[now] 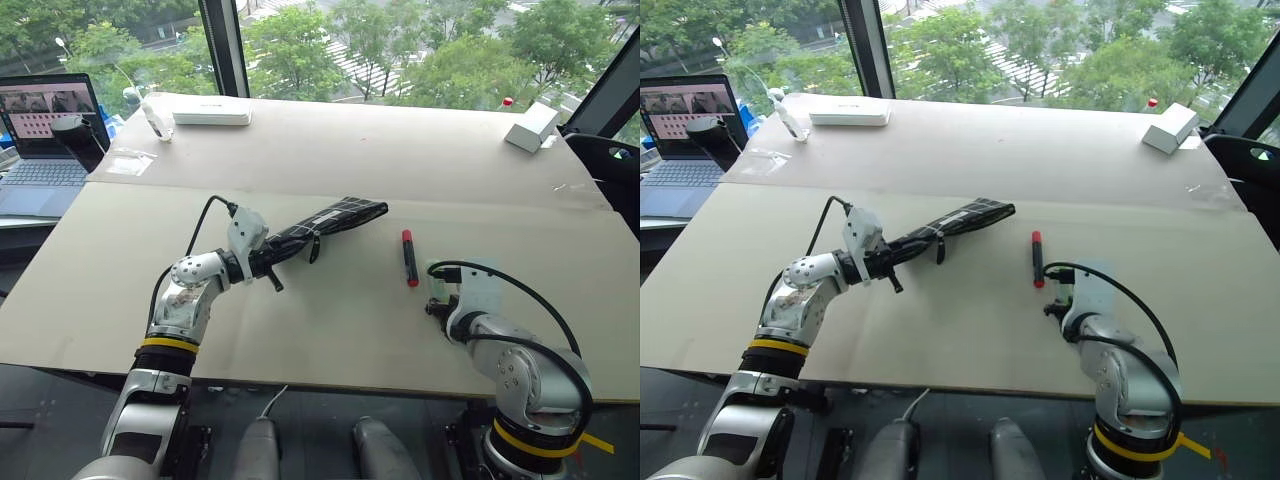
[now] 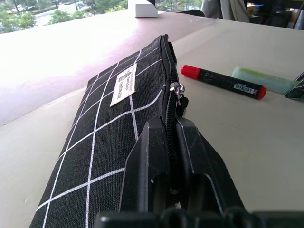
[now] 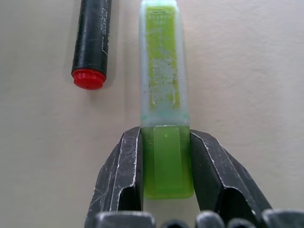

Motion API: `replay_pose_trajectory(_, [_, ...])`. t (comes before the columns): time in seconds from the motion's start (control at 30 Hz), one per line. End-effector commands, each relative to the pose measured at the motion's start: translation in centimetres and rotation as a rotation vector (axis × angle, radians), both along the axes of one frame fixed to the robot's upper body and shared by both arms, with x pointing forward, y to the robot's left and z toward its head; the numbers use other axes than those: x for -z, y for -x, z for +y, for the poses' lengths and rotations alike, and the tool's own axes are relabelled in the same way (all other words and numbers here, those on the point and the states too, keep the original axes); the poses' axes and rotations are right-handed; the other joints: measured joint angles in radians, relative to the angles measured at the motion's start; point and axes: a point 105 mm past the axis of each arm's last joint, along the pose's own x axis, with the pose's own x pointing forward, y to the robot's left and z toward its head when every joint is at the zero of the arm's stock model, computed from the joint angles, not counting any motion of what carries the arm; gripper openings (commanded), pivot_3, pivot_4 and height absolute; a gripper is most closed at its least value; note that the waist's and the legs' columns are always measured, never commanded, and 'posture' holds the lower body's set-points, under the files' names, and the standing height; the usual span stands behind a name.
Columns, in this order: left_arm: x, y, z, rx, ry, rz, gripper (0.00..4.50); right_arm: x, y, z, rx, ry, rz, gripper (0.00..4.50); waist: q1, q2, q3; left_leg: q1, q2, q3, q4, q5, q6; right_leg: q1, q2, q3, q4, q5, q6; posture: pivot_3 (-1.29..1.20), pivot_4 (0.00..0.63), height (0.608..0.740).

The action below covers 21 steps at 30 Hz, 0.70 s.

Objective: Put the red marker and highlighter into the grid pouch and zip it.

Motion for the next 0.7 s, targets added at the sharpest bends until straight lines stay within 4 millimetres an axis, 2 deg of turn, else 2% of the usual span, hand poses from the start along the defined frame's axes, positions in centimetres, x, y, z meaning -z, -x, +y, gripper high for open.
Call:
replay_pose_trajectory(0.03, [-1.3, 0.2, 0.0, 0.011, 0.015, -0.040, 0.00, 0.5, 0.2, -1.6, 0.080, 0.014, 0.021, 1.01, 0.000, 0.000, 0.000, 0.000, 0.000, 0.000, 0.000, 0.000, 0.000, 0.000, 0.000, 0.000, 0.000, 0.000, 0.000, 0.00, 0.150, 0.740])
replay_pose_trajectory(0.13, [-1.4, 0.2, 0.0, 0.015, 0.015, -0.039, 0.00, -0.3, -0.4, -1.9, 0.093, 0.017, -0.015, 1.01, -0.001, 0.000, 0.000, 0.000, 0.000, 0.000, 0.000, 0.000, 0.000, 0.000, 0.000, 0.000, 0.000, 0.000, 0.000, 0.00, 0.150, 0.740])
replay_pose_trajectory(0.3, [-1.5, 0.1, 0.0, 0.017, 0.015, -0.038, 0.00, -3.0, -2.6, -3.2, 0.085, -0.009, -0.129, 1.01, -0.001, 0.000, 0.000, 0.000, 0.000, 0.000, 0.000, 0.000, 0.000, -0.001, 0.000, 0.000, 0.000, 0.000, 0.000, 0.00, 0.150, 0.740])
replay_pose_trajectory(0.37, [-1.4, 0.2, 0.0, 0.024, 0.013, -0.035, 0.00, -5.6, -4.1, -3.4, 0.003, 0.007, -0.262, 1.01, -0.002, 0.000, 0.000, 0.000, 0.000, 0.000, -0.001, 0.000, 0.000, -0.001, 0.000, 0.000, 0.000, 0.000, 0.000, 0.00, 0.150, 0.740])
replay_pose_trajectory(0.4, [-1.3, 0.3, -0.1, 0.031, 0.008, -0.032, 0.00, -7.5, -4.8, -3.4, -0.087, 0.089, -0.349, 1.01, -0.002, 0.000, 0.000, 0.000, 0.000, 0.000, -0.001, 0.000, 0.000, -0.001, 0.000, 0.000, -0.001, 0.000, 0.000, 0.00, 0.150, 0.740])
replay_pose_trajectory(0.53, [-1.2, 0.4, -0.1, 0.043, -0.004, -0.026, 0.00, -11.3, -5.4, -2.7, -0.398, 0.388, -0.527, 1.01, -0.003, 0.002, 0.002, 0.000, 0.000, 0.001, -0.003, 0.000, 0.000, -0.001, -0.001, 0.000, -0.004, 0.000, 0.000, 0.00, 0.150, 0.740])
replay_pose_trajectory(0.6, [-1.3, 0.4, 0.0, 0.044, -0.009, -0.027, 0.00, -12.3, -5.3, -2.3, -0.543, 0.527, -0.576, 1.01, -0.004, 0.002, 0.002, 0.000, -0.001, 0.001, -0.004, 0.000, 0.000, -0.001, -0.001, 0.000, -0.005, 0.000, 0.000, 0.00, 0.150, 0.740])
replay_pose_trajectory(0.7, [-1.5, 0.5, 0.3, 0.042, -0.013, -0.030, 0.00, -12.7, -4.9, -1.6, -0.756, 0.728, -0.618, 1.01, -0.003, 0.002, 0.002, 0.000, 0.000, 0.001, -0.004, 0.000, 0.000, -0.001, -0.001, 0.000, -0.006, 0.000, 0.000, 0.00, 0.150, 0.740])
